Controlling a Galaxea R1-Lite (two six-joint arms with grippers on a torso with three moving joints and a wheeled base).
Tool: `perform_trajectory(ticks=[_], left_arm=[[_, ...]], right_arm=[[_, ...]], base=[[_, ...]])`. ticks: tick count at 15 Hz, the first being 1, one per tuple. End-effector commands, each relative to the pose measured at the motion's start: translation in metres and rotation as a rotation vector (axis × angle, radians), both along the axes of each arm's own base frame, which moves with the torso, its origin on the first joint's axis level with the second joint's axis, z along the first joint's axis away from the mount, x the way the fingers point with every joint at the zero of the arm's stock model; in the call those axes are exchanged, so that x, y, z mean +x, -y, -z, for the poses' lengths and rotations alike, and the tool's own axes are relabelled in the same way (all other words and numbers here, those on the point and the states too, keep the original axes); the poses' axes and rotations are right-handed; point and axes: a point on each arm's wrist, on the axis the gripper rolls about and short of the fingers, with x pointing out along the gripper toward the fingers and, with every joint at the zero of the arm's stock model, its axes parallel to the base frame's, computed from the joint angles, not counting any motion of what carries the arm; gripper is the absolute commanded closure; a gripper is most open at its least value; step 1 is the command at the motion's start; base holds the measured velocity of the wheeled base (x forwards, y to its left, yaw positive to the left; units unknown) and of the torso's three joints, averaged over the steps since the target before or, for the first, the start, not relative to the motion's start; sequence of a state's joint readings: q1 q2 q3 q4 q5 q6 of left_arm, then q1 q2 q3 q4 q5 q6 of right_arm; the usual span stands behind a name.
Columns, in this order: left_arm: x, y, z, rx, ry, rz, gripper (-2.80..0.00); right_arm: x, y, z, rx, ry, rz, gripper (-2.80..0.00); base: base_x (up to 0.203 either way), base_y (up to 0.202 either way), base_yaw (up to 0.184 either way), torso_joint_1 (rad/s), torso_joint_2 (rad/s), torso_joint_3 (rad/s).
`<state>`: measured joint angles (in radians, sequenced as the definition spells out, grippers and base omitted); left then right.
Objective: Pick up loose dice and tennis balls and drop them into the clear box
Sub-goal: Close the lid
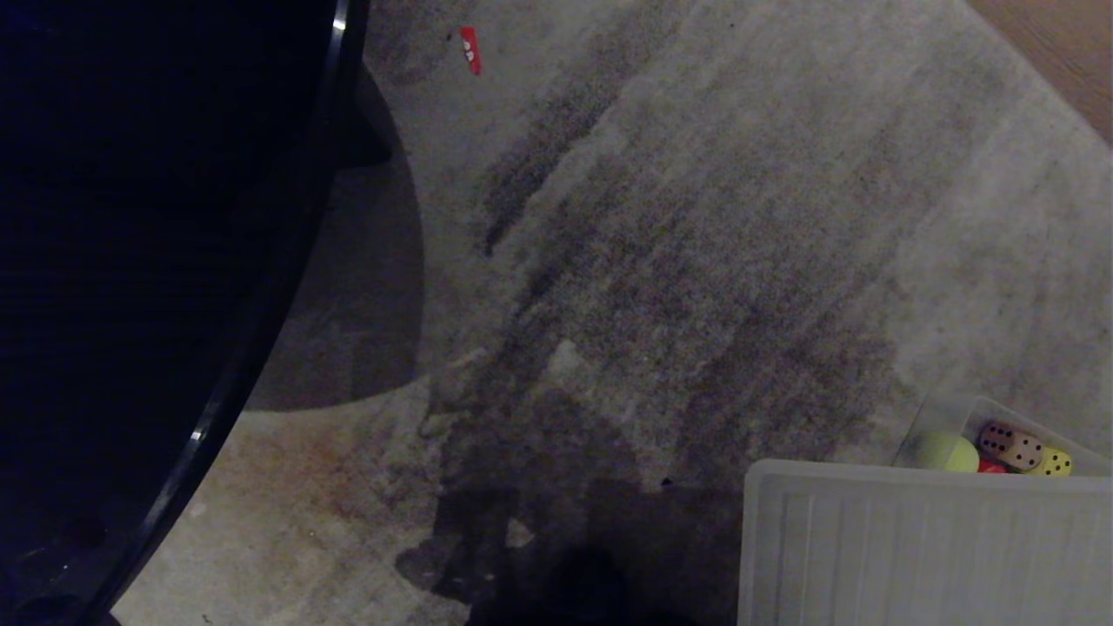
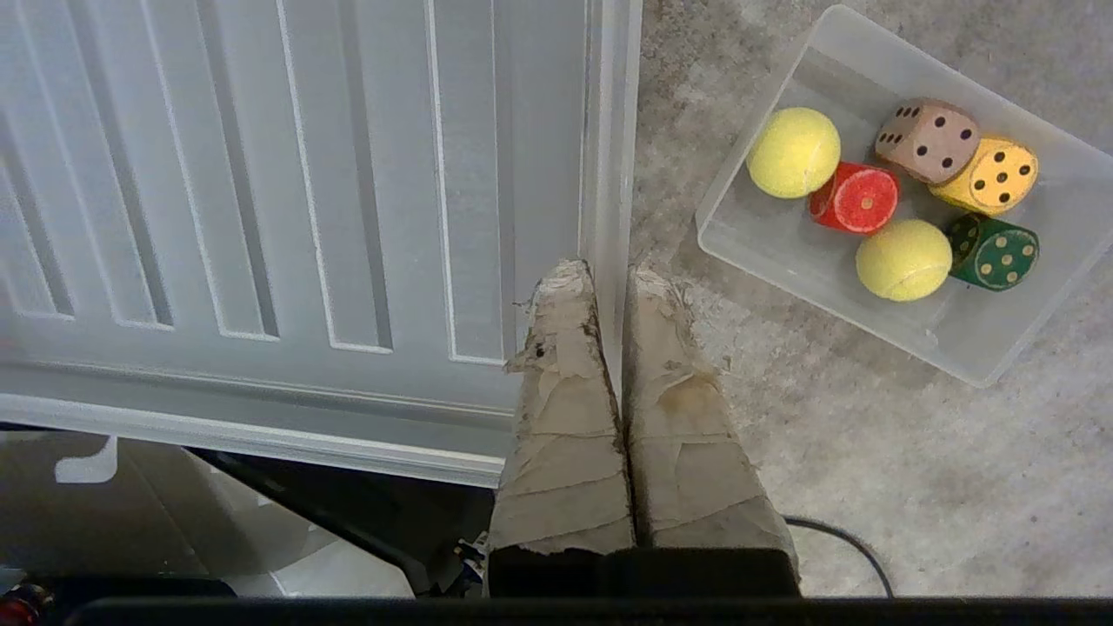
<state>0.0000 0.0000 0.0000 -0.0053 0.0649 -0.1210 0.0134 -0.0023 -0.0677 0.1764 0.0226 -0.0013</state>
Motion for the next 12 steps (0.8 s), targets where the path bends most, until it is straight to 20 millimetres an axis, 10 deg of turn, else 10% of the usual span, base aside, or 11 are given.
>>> perform_trajectory(ticks=[1, 12], left_arm=[[0.0002, 0.0, 0.0003, -0.001, -0.002, -0.001, 0.0], [0.0002, 0.0, 0.0003, 0.0, -0.002, -0.001, 0.0]], right_arm=[[0.0002, 0.0, 0.0001, 0.0, -0.004, -0.001, 0.0], [0.0002, 0.0, 0.0001, 0.0, -0.004, -0.001, 0.0]], base=[[0.0, 0.0, 0.0, 0.0, 0.0, 0.0], [0.0, 0.0, 0.0, 0.001, 0.0, 0.081]])
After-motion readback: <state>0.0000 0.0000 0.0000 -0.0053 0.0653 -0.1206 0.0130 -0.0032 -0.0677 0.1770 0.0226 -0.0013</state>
